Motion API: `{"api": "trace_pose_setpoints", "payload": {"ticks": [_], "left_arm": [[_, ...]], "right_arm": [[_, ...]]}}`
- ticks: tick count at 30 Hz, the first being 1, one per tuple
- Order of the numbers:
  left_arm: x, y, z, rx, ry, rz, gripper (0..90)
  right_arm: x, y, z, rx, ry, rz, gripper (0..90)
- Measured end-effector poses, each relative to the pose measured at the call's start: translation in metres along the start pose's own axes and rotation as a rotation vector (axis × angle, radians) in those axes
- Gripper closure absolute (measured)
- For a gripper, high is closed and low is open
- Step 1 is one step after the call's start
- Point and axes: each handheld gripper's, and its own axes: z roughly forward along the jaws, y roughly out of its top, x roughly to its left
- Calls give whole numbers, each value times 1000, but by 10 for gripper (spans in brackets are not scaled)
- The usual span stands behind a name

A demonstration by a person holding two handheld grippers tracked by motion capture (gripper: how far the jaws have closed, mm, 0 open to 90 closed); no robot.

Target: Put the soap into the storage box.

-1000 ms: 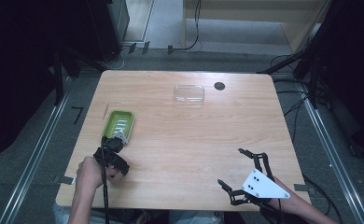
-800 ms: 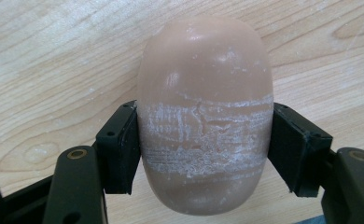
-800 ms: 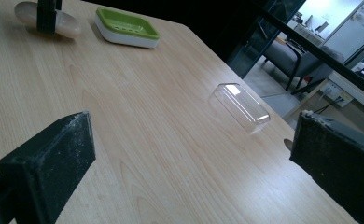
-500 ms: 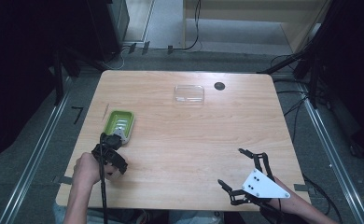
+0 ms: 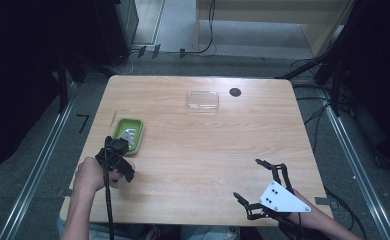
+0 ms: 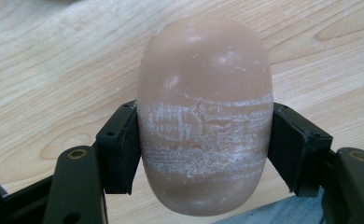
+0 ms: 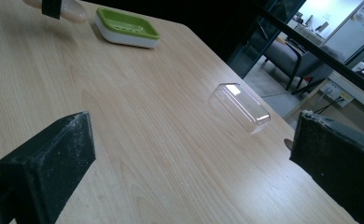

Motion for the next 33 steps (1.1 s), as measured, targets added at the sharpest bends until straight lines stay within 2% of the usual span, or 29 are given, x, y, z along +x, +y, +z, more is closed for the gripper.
{"api": "trace_pose_setpoints", "payload": {"ticks": [19,33], "left_arm": [[6,18,-22,-10,12,18,333],[14,31,-33,6,5,16,333]], "right_arm": [[0,0,0,0,0,1,0],[0,0,0,-1,-1,0,0]]}}
